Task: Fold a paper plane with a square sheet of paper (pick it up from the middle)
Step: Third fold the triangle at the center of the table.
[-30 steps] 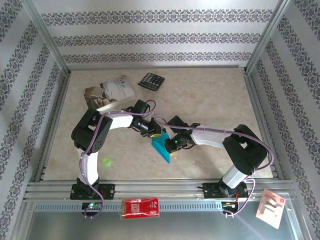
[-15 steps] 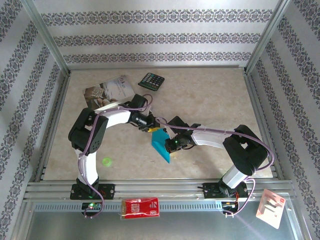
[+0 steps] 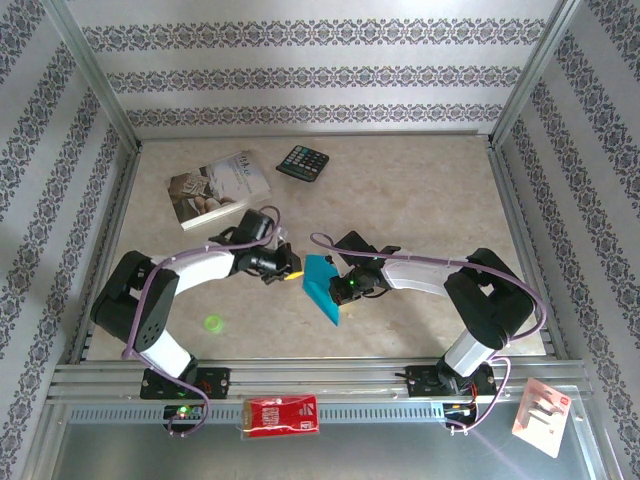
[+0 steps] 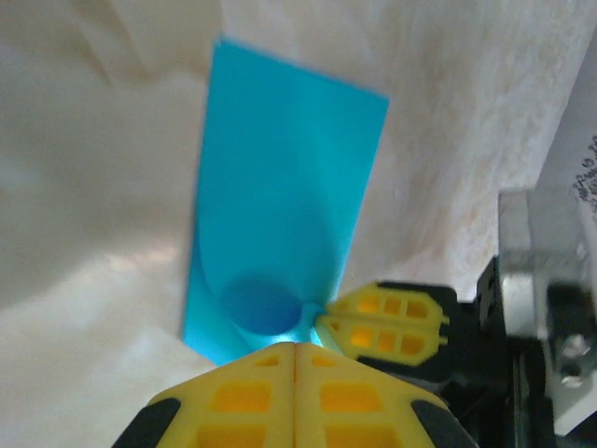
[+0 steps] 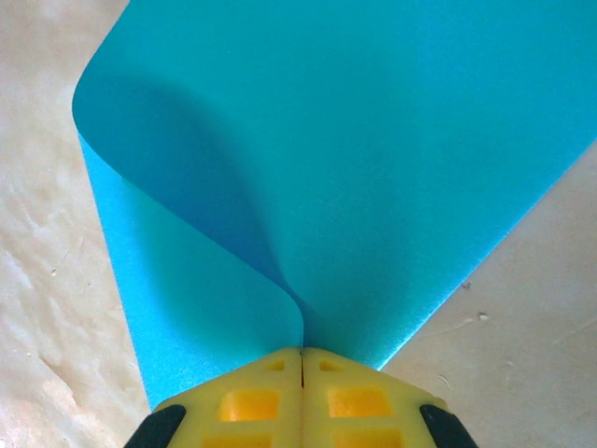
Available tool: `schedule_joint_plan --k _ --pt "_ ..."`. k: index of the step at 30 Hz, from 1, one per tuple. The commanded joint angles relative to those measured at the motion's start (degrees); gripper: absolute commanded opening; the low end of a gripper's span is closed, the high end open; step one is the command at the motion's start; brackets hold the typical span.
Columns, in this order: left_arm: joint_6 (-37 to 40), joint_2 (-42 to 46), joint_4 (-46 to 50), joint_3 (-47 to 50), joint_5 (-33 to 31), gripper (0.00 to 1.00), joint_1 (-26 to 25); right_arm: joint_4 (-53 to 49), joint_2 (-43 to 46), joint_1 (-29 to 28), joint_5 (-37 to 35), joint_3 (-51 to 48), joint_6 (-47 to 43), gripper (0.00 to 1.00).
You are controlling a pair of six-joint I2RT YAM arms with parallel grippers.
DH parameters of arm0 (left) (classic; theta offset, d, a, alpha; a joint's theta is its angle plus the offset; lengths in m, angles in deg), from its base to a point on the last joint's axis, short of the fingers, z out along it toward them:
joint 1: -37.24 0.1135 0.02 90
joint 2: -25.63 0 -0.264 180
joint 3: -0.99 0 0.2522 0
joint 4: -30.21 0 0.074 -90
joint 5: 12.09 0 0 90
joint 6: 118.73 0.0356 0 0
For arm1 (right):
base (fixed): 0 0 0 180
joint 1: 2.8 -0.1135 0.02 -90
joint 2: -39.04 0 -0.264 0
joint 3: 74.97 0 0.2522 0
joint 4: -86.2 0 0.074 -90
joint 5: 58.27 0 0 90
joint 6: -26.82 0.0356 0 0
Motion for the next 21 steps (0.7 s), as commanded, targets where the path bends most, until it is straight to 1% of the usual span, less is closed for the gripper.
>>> schedule_joint_plan --k 1,5,9,16,21 --pt "-8.17 0.23 -11.55 1.96 0.29 0.04 -3.90 -1.14 -2.34 0.61 -1.84 -1.13 -0.03 0.00" --pt "-10.48 -2.67 -15.46 1.69 -0.08 0.03 -7.03 -0.64 -2.20 0.61 -1.81 -1.64 0.22 0.00" --pt "-12.46 -4.61 -19.09 2.27 0.07 0.03 -7.61 -0.42 -1.98 0.61 -1.83 -1.76 0.40 0.00" --pt "-10.52 -5.83 -15.47 0.91 0.01 0.03 -7.74 -0.48 -1.83 0.59 -2.03 -1.90 0.54 0.01" --pt "-9.26 -4.64 -13.83 1.38 -0.12 0.04 -7.79 -0.19 -2.07 0.65 -1.90 -1.60 0.74 0.01"
